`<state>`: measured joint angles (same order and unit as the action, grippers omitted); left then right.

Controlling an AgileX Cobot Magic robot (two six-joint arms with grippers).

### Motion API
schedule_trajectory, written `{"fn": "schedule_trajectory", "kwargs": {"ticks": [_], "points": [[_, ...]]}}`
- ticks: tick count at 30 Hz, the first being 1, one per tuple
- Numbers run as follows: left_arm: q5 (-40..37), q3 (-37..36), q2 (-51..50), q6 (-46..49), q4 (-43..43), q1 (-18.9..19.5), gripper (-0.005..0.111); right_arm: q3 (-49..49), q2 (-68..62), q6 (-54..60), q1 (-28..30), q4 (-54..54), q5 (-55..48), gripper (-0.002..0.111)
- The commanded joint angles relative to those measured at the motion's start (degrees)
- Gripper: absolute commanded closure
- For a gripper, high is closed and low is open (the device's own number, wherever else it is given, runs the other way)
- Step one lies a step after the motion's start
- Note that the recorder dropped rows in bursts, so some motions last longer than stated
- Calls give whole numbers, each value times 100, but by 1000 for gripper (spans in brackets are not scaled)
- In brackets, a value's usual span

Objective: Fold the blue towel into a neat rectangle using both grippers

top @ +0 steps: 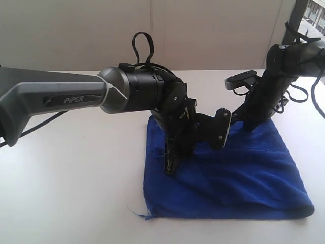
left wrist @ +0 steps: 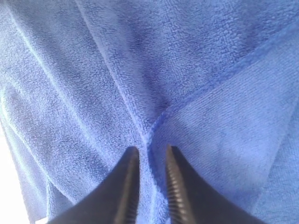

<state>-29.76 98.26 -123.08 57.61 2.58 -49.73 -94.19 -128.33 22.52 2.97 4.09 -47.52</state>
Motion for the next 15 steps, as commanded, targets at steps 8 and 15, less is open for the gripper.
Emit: {"fn": "schedule_trajectory", "kwargs": {"ticks": [8, 15], "points": [[-27, 12, 78, -44, -58, -12, 62, 29, -174, -21, 33, 37, 18, 108], [24, 12, 68, -44, -96, -12, 47, 29, -174, -21, 33, 37, 6, 108]]}}
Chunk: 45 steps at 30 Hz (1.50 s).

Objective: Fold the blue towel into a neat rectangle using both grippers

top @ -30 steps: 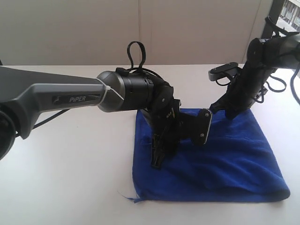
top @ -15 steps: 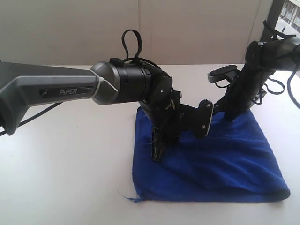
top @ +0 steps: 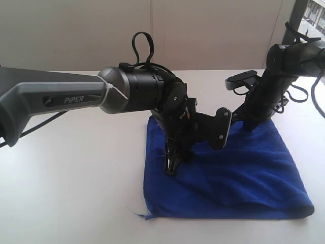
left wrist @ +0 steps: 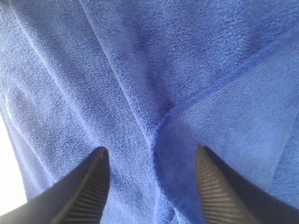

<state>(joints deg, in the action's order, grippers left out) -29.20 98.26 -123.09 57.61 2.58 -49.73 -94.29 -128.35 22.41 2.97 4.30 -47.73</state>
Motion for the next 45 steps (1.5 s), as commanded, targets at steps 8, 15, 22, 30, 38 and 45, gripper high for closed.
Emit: {"fn": "schedule_trajectory", "kwargs": {"ticks": [8, 15, 22, 30, 38, 45], "points": [[91, 12, -25, -44, -258, -12, 49, 38, -172, -10, 33, 15, 39, 108], [89, 12, -147, -44, -303, -12, 53, 38, -172, -10, 33, 40, 39, 108], [98, 12, -147, -44, -375, -12, 65, 38, -172, -10, 33, 38, 50, 108], [98, 12, -147, -44, -375, -12, 77, 38, -172, -10, 33, 38, 61, 108], [-61, 12, -147, -44, -359, -12, 104, 38, -172, -10, 33, 52, 82, 108], [-689, 12, 52, -32, -206, -12, 107, 38, -172, -10, 33, 52, 108, 108]]}}
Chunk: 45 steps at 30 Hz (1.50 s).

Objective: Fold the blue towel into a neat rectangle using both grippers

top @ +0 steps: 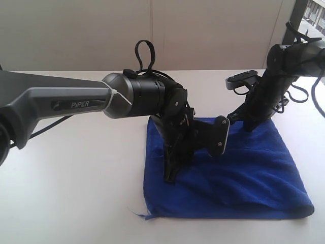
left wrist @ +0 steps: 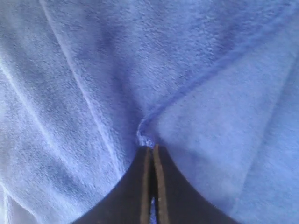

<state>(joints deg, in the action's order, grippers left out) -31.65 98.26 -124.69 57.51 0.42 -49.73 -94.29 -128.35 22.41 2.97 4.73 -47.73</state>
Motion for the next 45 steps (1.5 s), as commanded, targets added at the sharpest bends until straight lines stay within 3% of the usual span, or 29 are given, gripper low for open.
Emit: {"fn": "schedule_trajectory", "kwargs": {"ticks": [1, 7, 16, 24, 45], "points": [[-505, 12, 259, -22, 10, -12, 107, 38, -172, -10, 33, 9, 108, 108], [-997, 12, 438, -22, 10, -12, 107, 38, -172, -10, 33, 9, 108, 108], [-2788, 12, 471, -13, -335, -23, 107, 38, -172, -10, 33, 9, 131, 108], [-3404, 12, 471, 416, -885, -23, 107, 38, -172, -10, 33, 9, 131, 108], [-3548, -232, 45, 251, -896, -23, 106, 38, -172, -10, 33, 109, 131, 108]]}}
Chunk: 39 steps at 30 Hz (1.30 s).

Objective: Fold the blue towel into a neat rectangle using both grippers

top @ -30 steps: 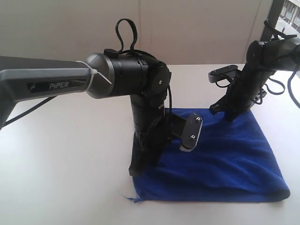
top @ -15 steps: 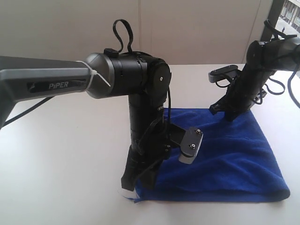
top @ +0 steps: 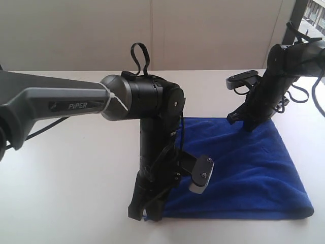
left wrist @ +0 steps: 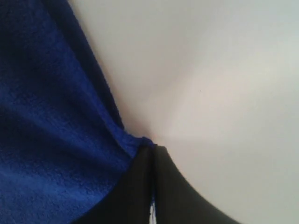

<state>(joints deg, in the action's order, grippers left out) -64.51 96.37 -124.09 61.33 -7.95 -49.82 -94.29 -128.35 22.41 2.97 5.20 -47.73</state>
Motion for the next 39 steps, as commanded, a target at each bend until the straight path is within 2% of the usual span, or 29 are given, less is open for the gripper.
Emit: {"fn": "schedule_trajectory", "kwargs": {"ticks": [1, 3, 9, 15, 20, 24, 31, 33, 39], "points": [[-262, -43, -15, -152, -31, -14, 104, 38, -172, -10, 33, 62, 131, 108], [-253, -43, -15, -200, 6, -14, 94, 38, -172, -10, 33, 62, 131, 108], [-68, -33, 44, -900, 892, -14, 47, 38, -172, -10, 33, 72, 131, 108], [674, -24, 456, -1062, 795, -14, 47, 38, -172, -10, 33, 72, 144, 108], [1387, -24, 747, -822, -540, -14, 47, 38, -172, -10, 33, 72, 144, 108], [1754, -34, 538, -366, -1322, -85, 53, 38, -172, -10, 33, 72, 144, 108], [2484, -34, 148, -119, -1476, -369, 98, 38, -172, -10, 33, 97, 145, 108], [2614, -34, 73, -119, -1475, -423, 107, 38, -172, -10, 33, 97, 145, 108], [2711, -34, -60, -119, -1419, -468, 107, 38, -172, -10, 33, 97, 145, 108]]}}
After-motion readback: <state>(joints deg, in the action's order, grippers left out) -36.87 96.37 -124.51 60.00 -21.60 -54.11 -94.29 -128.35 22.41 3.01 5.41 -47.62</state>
